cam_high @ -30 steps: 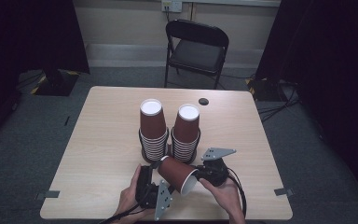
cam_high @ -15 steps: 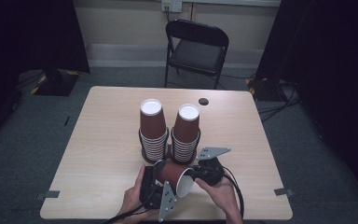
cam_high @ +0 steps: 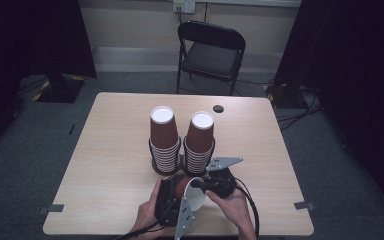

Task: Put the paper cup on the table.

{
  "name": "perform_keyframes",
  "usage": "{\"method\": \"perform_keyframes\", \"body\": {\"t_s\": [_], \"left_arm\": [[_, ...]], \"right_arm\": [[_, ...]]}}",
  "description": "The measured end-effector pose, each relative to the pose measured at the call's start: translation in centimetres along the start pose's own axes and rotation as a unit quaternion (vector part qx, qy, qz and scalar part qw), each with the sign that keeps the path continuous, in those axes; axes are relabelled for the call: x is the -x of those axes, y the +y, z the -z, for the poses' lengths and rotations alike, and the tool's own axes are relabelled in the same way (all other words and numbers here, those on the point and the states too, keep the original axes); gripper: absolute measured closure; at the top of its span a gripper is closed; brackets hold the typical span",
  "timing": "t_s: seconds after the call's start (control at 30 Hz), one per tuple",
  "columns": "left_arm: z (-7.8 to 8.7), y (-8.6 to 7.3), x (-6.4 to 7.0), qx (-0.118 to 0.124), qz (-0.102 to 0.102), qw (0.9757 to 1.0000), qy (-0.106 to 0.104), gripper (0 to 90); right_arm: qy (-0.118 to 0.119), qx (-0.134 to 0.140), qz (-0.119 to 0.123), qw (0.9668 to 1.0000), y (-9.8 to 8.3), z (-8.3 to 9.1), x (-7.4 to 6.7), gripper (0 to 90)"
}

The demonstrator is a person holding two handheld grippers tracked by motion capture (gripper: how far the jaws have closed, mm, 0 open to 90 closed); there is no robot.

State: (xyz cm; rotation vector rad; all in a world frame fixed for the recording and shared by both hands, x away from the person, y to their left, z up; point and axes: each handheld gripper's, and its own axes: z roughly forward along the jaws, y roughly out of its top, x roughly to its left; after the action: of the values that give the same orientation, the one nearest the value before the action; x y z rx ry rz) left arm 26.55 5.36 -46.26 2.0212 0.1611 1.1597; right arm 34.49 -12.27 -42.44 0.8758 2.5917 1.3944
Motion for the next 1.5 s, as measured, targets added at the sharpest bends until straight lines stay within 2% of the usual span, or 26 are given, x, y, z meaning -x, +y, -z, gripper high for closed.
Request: {"method": "perform_keyframes", "body": {"t_s": [0.1,0.17,0.23,0.3,0.4,0.47,0.53,0.6,0.77,0.8,0.93,1.0,1.27,1.4,1.5], "left_arm": [[-0.1,0.1,0.0,-0.001,-0.001,1.0000,-0.001,6.2],[-0.2,0.2,0.0,0.004,0.011,0.9999,0.004,5.9],[-0.2,0.3,0.0,0.003,0.008,1.0000,0.005,5.9],[-0.2,0.2,0.0,0.006,0.016,0.9999,0.004,6.0],[-0.2,0.4,-0.2,0.004,0.012,0.9999,0.006,5.9],[-0.3,0.6,-0.2,0.010,0.019,0.9998,0.003,5.3],[-0.3,0.6,-0.1,0.008,0.013,0.9999,0.004,5.9],[-0.4,0.6,-0.1,0.009,0.020,0.9997,0.004,6.0],[-0.5,0.8,0.0,0.005,0.011,0.9999,0.004,5.7],[-0.5,0.9,0.1,0.010,0.016,0.9998,0.004,5.7],[-0.5,1.0,0.0,0.009,0.006,0.9999,0.008,6.4],[-0.5,1.1,0.0,0.007,0.008,0.9999,0.009,7.1],[-0.5,1.0,-0.3,0.011,0.027,0.9996,0.001,8.6],[-0.5,0.8,-0.6,0.020,0.052,0.9984,-0.005,8.9],[-0.6,0.8,-0.8,0.020,0.060,0.9980,-0.006,8.9]], "right_arm": [[0.000,0.000,-0.002,1.0000,0.1,0.0,-0.1,87.4],[0.002,0.000,-0.003,1.0000,0.1,0.0,-0.1,87.5],[0.003,0.002,-0.004,1.0000,0.1,-0.1,-0.2,87.4],[0.004,0.002,-0.005,1.0000,0.1,-0.1,-0.2,87.4],[0.003,0.003,-0.007,1.0000,0.2,-0.1,-0.2,87.5],[0.007,0.004,-0.007,0.9999,0.3,-0.2,-0.3,87.6],[0.004,0.000,-0.004,1.0000,0.3,-0.3,-0.4,87.6],[0.004,0.000,-0.007,1.0000,0.3,-0.2,-0.4,87.6],[0.005,-0.006,-0.007,0.9999,0.3,-0.4,-0.4,87.5],[0.004,-0.006,-0.007,0.9999,0.3,-0.4,-0.4,87.5],[0.009,-0.007,-0.011,0.9999,0.2,-0.5,-0.4,87.4],[0.010,-0.005,-0.013,0.9999,0.2,-0.4,-0.3,87.4],[0.005,0.002,-0.014,0.9999,0.2,-0.4,-0.3,86.9],[0.006,0.011,-0.017,0.9998,0.1,-0.3,-0.2,86.4],[0.006,0.020,-0.020,0.9996,0.1,-0.2,-0.1,84.6]]}}
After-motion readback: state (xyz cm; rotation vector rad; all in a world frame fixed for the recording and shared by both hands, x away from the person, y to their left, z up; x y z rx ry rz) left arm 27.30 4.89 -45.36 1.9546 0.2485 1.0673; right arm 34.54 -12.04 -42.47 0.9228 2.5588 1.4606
